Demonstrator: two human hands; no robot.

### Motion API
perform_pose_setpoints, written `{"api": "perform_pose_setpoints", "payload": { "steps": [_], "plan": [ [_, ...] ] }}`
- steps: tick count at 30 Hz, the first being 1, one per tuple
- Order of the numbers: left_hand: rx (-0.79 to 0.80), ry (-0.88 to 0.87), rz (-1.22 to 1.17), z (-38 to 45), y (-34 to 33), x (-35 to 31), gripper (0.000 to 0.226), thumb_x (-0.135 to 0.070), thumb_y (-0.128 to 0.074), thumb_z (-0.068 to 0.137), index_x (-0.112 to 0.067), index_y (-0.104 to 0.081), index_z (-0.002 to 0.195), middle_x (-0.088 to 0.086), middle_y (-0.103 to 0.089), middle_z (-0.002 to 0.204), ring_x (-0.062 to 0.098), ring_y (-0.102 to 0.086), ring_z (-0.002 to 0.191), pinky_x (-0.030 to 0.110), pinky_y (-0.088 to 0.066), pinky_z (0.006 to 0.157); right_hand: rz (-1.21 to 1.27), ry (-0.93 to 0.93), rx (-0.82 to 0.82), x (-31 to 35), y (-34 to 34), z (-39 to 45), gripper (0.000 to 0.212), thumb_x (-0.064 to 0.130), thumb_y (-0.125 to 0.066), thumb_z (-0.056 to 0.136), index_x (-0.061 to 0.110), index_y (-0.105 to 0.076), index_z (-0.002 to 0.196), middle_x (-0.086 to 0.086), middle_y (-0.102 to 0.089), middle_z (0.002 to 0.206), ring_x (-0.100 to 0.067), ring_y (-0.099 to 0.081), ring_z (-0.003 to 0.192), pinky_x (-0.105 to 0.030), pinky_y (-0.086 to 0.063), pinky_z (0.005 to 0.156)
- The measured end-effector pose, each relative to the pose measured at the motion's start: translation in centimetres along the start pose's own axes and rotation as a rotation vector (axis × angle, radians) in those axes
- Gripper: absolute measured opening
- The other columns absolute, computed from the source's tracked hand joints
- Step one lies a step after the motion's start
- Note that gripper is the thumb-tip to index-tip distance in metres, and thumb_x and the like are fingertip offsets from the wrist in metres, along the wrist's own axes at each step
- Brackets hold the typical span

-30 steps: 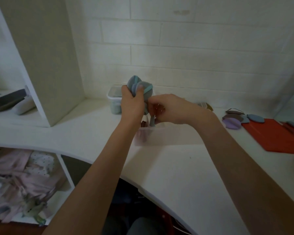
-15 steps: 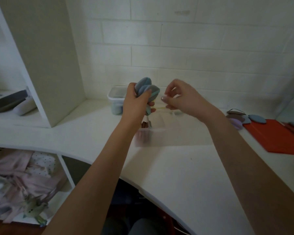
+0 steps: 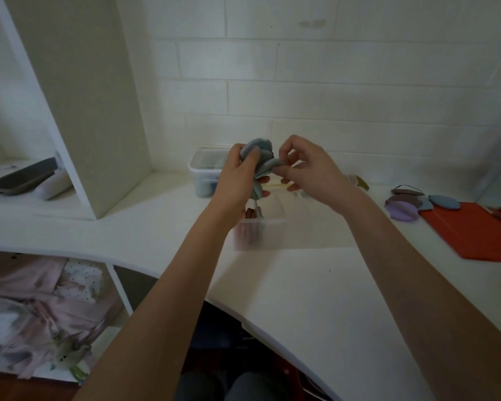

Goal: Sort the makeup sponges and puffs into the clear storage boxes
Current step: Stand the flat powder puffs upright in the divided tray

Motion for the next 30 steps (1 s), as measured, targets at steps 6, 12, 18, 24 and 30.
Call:
{"api": "perform_pose_setpoints", "payload": {
  "steps": [6, 12, 18, 24, 30],
  "plan": [
    [-0.184, -0.061, 0.035, 0.3, 1.7, 0.0, 0.016, -0.026, -0.034, 0.103, -0.016, -0.043, 0.112, 0.000, -0.051, 0.095, 0.014, -0.056, 0.073, 0.017, -0.048, 0.042, -0.126, 0.113, 0.186, 0.9, -0.3, -0.2, 0.029, -0.005, -0.067, 0.076, 0.020, -0.052, 0.075, -0.003, -0.055, 0.078, -0.019, -0.049, 0.066, -0.026, -0.041, 0.062],
    [-0.263, -0.102, 0.054, 0.4, 2.4, 0.0, 0.013, -0.019, -0.033, 0.103, -0.015, -0.039, 0.114, 0.006, -0.048, 0.107, 0.017, -0.053, 0.085, 0.014, -0.049, 0.045, -0.536, 0.281, 0.215, 3.2, -0.2, -0.3, 0.024, -0.004, -0.067, 0.072, 0.016, -0.057, 0.077, 0.001, -0.056, 0.080, -0.017, -0.045, 0.069, -0.010, -0.032, 0.059],
    [-0.266, -0.085, 0.047, 0.2, 2.4, 0.0, 0.007, -0.015, -0.034, 0.102, -0.017, -0.034, 0.109, 0.006, -0.046, 0.108, 0.014, -0.051, 0.085, 0.011, -0.048, 0.046, -0.660, 0.232, 0.438, 2.7, -4.0, -1.1, 0.016, 0.006, -0.070, 0.078, 0.022, -0.067, 0.079, 0.007, -0.058, 0.079, -0.011, -0.049, 0.071, -0.013, -0.036, 0.063],
    [-0.208, -0.072, 0.051, 0.3, 2.0, 0.2, 0.008, -0.019, -0.039, 0.101, -0.020, -0.039, 0.109, 0.005, -0.052, 0.105, 0.020, -0.059, 0.088, 0.020, -0.052, 0.052, -0.558, 0.099, 0.471, 1.4, -4.7, -1.3, 0.013, 0.013, -0.071, 0.078, 0.026, -0.074, 0.079, 0.014, -0.066, 0.070, 0.000, -0.059, 0.070, -0.011, -0.042, 0.067],
    [-0.185, -0.086, 0.093, 0.5, 1.8, 0.3, 0.011, -0.021, -0.041, 0.101, -0.020, -0.041, 0.111, 0.007, -0.053, 0.107, 0.028, -0.060, 0.097, 0.023, -0.054, 0.053, -0.292, -0.088, 0.530, -0.4, -3.9, -1.9, 0.013, 0.015, -0.064, 0.088, 0.024, -0.055, 0.085, 0.006, -0.073, 0.078, -0.005, -0.061, 0.066, -0.016, -0.045, 0.064]
  ]
}}
Point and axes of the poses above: each hand's wrist, its own z-axis towards the middle knuckle, its own y-axis out of the back of the hand, x = y × z, the point moved 9 cm from there along z, towards the middle knuckle
